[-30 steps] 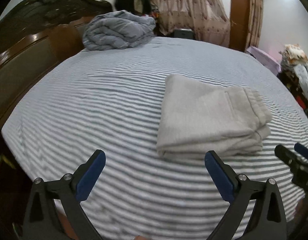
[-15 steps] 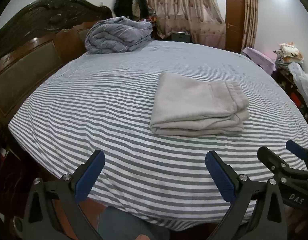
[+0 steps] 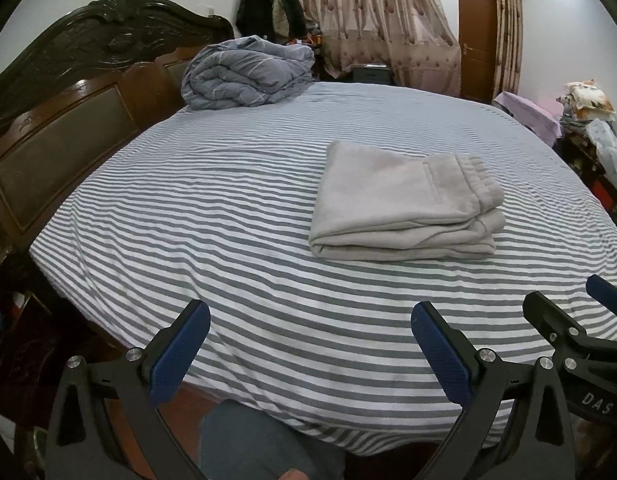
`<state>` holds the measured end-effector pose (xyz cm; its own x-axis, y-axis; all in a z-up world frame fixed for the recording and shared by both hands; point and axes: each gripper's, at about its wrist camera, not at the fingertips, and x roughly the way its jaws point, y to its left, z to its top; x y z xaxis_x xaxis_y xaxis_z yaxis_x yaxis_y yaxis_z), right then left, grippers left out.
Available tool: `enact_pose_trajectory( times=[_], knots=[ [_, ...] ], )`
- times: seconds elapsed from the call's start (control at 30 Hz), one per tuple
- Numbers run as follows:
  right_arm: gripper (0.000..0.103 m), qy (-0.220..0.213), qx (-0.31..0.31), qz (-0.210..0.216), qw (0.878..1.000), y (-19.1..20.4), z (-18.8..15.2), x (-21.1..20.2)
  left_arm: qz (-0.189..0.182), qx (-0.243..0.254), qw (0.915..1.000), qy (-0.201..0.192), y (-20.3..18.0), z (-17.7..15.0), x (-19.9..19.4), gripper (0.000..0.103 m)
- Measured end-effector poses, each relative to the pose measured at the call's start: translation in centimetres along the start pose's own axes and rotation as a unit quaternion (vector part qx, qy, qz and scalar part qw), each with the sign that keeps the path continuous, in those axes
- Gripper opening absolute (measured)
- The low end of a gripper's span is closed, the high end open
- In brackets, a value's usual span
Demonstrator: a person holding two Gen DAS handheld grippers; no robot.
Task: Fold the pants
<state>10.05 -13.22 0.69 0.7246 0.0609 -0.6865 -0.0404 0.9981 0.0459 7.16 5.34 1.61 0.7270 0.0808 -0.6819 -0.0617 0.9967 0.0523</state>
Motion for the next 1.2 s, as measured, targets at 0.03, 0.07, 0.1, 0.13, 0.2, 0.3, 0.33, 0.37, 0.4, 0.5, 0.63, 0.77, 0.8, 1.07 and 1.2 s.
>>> enact_pose_trajectory(
  times=[0.03, 0.07, 0.1, 0.13, 0.2, 0.3, 0.33, 0.37, 0.4, 0.5, 0.63, 0.77, 0.8, 1.07, 1.2],
  knots=[
    [0.102, 0.000, -0.001, 0.001, 1.000, 0.0, -0.1, 0.0, 0.000, 0.000, 1.0000, 0.000, 0.0, 0.0, 0.1, 0.100],
    [0.102, 0.001, -0.002, 0.002, 1.000, 0.1, -0.1, 0.0, -0.001, 0.000, 1.0000, 0.000, 0.0, 0.0, 0.1, 0.100],
    [0.102, 0.001, -0.002, 0.000, 1.000, 0.1, -0.2, 0.0, -0.002, 0.000, 1.0000, 0.000, 0.0, 0.0, 0.2, 0.100],
    [0.102, 0.001, -0.002, 0.000, 1.000, 0.1, -0.2, 0.0, 0.000, 0.000, 1.0000, 0.001, 0.0, 0.0, 0.1, 0.100],
    [0.102, 0.003, -0.002, 0.000, 1.000, 0.1, -0.3, 0.1, 0.002, -0.001, 1.0000, 0.001, 0.0, -0.1, 0.2, 0.100],
    [0.102, 0.007, -0.001, 0.000, 1.000, 0.2, -0.5, 0.2, 0.004, -0.001, 1.0000, 0.002, -0.1, -0.2, 0.3, 0.100],
    [0.102, 0.008, -0.001, 0.000, 1.000, 0.1, -0.5, 0.3, 0.004, 0.000, 1.0000, 0.002, 0.0, -0.2, 0.4, 0.100],
    [0.102, 0.009, -0.001, 0.000, 1.000, 0.1, -0.6, 0.3, 0.005, 0.001, 1.0000, 0.002, -0.1, -0.1, 0.4, 0.100],
    [0.102, 0.010, 0.000, 0.000, 1.000, 0.0, -0.6, 0.4, 0.005, 0.000, 1.0000, 0.003, 0.0, -0.2, 0.4, 0.100],
    [0.102, 0.012, -0.001, 0.000, 1.000, -0.1, -0.8, 0.4, 0.004, 0.000, 1.0000, 0.004, 0.0, -0.3, 0.6, 0.100],
    [0.102, 0.015, -0.003, 0.001, 1.000, -0.2, -0.9, 0.6, 0.002, 0.002, 1.0000, 0.008, -0.1, -0.4, 1.0, 0.100],
    [0.102, 0.018, -0.004, 0.002, 1.000, -0.2, -0.9, 0.7, 0.003, 0.005, 0.9999, 0.010, -0.3, -0.5, 1.2, 0.100],
    [0.102, 0.018, -0.005, 0.002, 1.000, -0.2, -0.9, 0.8, 0.002, 0.005, 0.9999, 0.011, -0.4, -0.5, 1.2, 0.100],
    [0.102, 0.018, -0.004, 0.001, 1.000, -0.2, -1.0, 0.8, 0.000, 0.011, 0.9998, 0.013, -0.7, -0.4, 1.7, 0.100],
    [0.102, 0.020, -0.003, 0.000, 1.000, -0.4, -1.0, 1.0, 0.000, 0.013, 0.9998, 0.015, -0.7, -0.4, 2.0, 0.100]
  ],
)
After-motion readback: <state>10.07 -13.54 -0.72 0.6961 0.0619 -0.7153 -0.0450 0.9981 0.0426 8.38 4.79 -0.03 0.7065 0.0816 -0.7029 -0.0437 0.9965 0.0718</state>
